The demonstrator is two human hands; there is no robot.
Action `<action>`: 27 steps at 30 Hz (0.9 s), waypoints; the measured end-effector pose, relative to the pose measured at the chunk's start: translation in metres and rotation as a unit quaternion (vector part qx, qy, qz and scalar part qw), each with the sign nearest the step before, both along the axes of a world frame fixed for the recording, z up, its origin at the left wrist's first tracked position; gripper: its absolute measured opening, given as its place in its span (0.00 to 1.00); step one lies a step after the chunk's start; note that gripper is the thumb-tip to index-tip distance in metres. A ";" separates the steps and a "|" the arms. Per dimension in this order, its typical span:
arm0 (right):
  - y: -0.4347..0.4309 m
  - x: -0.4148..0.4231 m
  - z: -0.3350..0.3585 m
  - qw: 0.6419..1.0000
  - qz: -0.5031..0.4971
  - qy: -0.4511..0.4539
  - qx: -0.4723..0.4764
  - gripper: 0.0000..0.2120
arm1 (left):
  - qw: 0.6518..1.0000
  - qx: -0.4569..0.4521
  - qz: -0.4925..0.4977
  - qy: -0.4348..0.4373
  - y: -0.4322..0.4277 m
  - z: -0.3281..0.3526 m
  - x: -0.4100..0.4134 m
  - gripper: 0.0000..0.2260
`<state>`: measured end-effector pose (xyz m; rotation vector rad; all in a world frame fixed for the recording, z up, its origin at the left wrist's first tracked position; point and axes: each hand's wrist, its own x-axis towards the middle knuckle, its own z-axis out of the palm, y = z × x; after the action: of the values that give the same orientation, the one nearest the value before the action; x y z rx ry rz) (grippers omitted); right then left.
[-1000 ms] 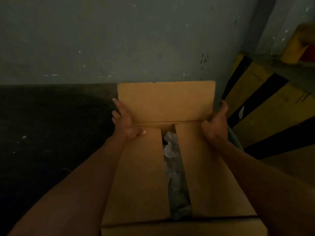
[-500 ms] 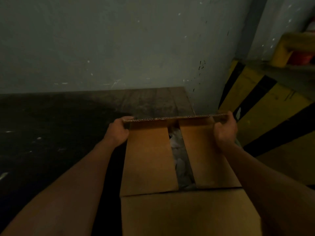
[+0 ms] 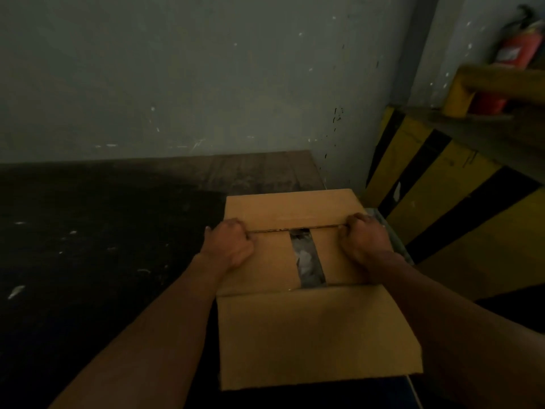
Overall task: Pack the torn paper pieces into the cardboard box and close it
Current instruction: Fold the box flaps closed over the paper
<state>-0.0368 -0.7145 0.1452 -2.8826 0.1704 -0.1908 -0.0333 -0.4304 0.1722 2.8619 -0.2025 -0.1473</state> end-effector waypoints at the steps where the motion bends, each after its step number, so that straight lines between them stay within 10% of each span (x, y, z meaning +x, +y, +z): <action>1: 0.001 0.000 0.002 1.000 -0.004 0.026 -0.003 0.22 | 1.000 0.020 0.008 0.018 -0.005 0.000 -0.001 0.18; 27: 0.010 -0.143 -0.003 0.996 0.064 0.048 -0.027 0.27 | 0.999 0.029 0.023 -0.005 -0.035 -0.024 -0.141 0.28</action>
<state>-0.1795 -0.7044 0.1417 -2.9457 -0.0013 -0.0332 -0.1745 -0.4656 0.1486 2.9230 -0.1372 -0.1320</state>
